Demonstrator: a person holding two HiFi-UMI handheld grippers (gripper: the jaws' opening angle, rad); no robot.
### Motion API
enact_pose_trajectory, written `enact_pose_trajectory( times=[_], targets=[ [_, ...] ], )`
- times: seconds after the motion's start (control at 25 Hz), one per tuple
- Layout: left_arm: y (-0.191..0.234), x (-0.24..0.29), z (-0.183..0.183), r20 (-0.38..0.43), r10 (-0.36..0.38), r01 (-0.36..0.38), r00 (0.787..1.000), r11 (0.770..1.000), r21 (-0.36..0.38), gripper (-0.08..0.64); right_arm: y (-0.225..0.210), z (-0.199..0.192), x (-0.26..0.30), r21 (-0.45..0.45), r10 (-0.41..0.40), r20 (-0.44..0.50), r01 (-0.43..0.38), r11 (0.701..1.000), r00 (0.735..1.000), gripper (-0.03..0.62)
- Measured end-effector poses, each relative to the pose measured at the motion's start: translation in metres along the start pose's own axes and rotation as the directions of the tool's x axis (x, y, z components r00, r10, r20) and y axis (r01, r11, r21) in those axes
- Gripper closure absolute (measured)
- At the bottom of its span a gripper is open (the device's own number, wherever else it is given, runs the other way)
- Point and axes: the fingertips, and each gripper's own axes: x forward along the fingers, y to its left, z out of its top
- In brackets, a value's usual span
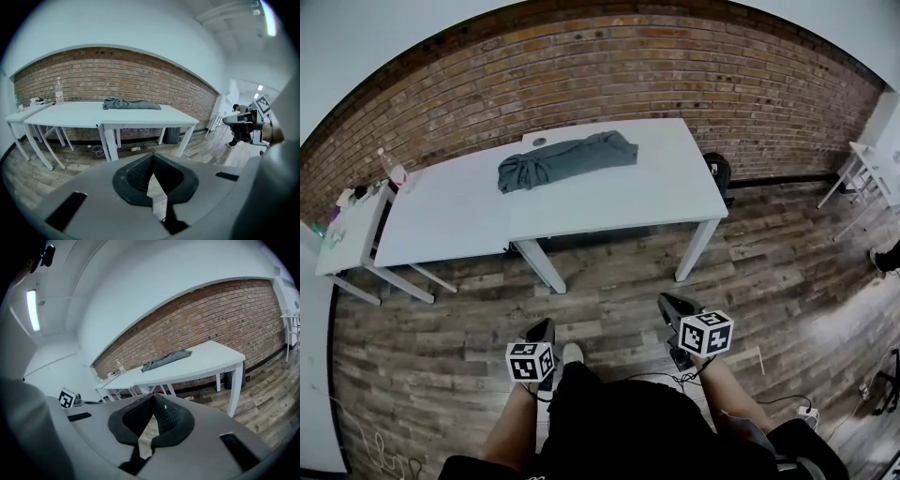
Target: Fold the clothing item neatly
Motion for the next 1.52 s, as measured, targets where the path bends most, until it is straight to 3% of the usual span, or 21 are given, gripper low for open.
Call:
enact_pose_trajectory(
  times=[0.12, 0.48, 0.76, 1.04, 1.16, 1.32, 1.52],
  targets=[
    [-0.008, -0.019, -0.002, 0.026, 0.019, -0.019, 0.999, 1.000, -0.010, 0.561, 0.005, -0.007, -0.016, -0.001, 0.019, 0.003, -0.019, 1.000, 1.000, 0.591],
    [-0.011, -0.072, -0.009, 0.061, 0.072, -0.076, 0.996, 0.995, 0.068, 0.561, 0.033, -0.021, -0.039, -0.002, 0.045, 0.009, -0.045, 0.999, 0.999, 0.591],
    [0.004, -0.128, -0.018, 0.119, 0.043, -0.048, 0.992, 0.998, 0.039, 0.561, 0.094, -0.039, -0.052, -0.044, 0.066, 0.033, -0.065, 0.997, 0.997, 0.591],
    [0.024, -0.188, -0.046, 0.149, 0.010, -0.028, 0.989, 0.992, 0.119, 0.561, 0.181, -0.055, -0.090, -0.069, 0.027, 0.138, -0.017, 0.997, 0.990, 0.591],
    [0.026, -0.207, -0.063, 0.150, -0.020, 0.006, 0.988, 0.995, 0.096, 0.561, 0.213, -0.063, -0.112, -0.108, -0.016, 0.167, 0.034, 0.994, 0.986, 0.591],
    [0.028, -0.238, -0.084, 0.158, -0.047, 0.035, 0.986, 0.996, 0.078, 0.561, 0.245, -0.101, -0.129, -0.108, -0.041, 0.137, 0.056, 0.993, 0.990, 0.591],
    [0.025, -0.260, -0.087, 0.185, -0.043, 0.033, 0.982, 0.998, 0.057, 0.561, 0.251, -0.108, -0.138, -0.131, -0.056, 0.126, 0.073, 0.989, 0.990, 0.591]
  ],
)
